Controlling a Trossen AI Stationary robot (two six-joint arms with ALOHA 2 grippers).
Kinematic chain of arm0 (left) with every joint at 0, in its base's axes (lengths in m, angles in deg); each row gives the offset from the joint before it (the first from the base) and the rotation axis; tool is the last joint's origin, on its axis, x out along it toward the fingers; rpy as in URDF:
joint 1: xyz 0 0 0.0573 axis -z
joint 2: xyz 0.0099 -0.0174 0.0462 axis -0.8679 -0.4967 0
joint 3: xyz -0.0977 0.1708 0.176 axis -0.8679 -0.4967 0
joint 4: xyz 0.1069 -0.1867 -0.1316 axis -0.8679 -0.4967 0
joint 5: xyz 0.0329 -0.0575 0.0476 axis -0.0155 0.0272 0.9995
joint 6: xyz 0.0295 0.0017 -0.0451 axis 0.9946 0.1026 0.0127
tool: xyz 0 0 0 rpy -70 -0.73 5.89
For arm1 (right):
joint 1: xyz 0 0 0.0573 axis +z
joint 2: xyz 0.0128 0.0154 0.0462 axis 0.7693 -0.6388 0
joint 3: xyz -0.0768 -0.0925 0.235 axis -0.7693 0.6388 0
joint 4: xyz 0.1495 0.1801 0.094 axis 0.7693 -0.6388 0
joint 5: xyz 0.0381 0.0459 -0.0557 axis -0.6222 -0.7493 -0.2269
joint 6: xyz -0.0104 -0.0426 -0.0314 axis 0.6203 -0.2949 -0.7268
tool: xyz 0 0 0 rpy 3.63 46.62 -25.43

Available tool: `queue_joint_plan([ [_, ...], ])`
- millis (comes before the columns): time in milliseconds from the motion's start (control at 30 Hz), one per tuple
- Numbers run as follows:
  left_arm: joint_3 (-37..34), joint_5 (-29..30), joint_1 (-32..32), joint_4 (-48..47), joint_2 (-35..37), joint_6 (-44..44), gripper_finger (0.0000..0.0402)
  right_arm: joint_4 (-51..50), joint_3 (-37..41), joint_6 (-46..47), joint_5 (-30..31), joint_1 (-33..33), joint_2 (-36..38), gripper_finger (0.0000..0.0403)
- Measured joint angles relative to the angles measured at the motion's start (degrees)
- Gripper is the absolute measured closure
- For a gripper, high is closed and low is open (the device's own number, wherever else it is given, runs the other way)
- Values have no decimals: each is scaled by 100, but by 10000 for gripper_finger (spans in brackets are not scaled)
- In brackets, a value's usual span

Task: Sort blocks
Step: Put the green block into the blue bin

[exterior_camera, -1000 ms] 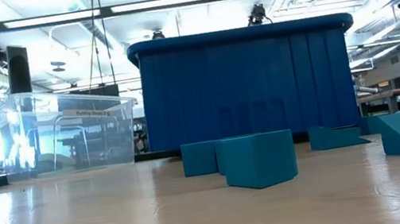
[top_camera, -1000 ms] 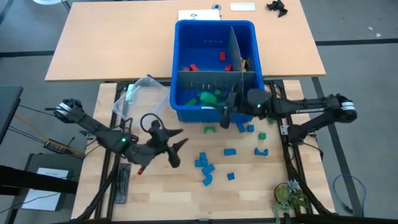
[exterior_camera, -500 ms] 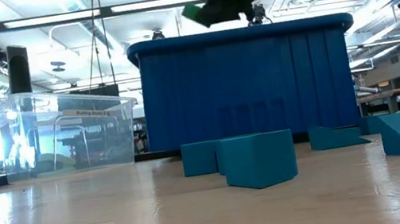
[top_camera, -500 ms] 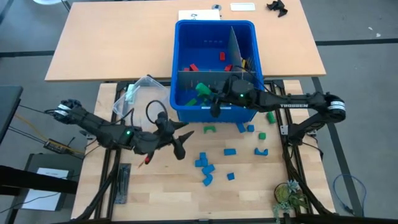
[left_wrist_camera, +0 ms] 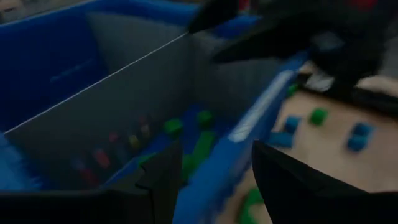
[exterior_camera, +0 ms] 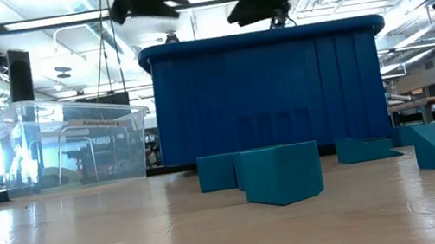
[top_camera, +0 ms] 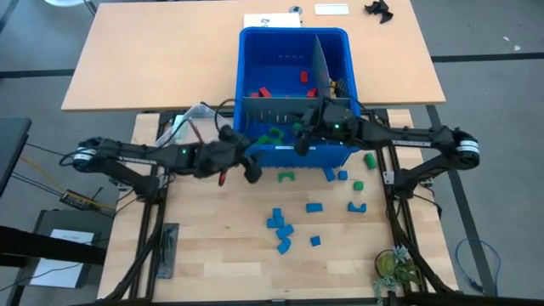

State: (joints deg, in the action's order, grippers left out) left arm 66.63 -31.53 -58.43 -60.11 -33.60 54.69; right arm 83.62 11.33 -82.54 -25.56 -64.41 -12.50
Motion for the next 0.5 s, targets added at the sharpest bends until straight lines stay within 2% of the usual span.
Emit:
queue_joint_plan([
  [100, -5, -184, -228, -422, -13, 17, 200, -614, -1, 18, 19, 111, 230, 153],
  [267, -126, -377, -367, -559, -254, 18, 200, -1568, -1, -192, 319, 302, 252, 163],
  [367, -146, -379, -364, -554, -375, 22, 200, -1792, -16, -318, 531, 384, 159, 173],
  [500, -138, -667, -360, -601, -488, 39, 200, -1911, -29, -330, 456, 483, 90, 176],
])
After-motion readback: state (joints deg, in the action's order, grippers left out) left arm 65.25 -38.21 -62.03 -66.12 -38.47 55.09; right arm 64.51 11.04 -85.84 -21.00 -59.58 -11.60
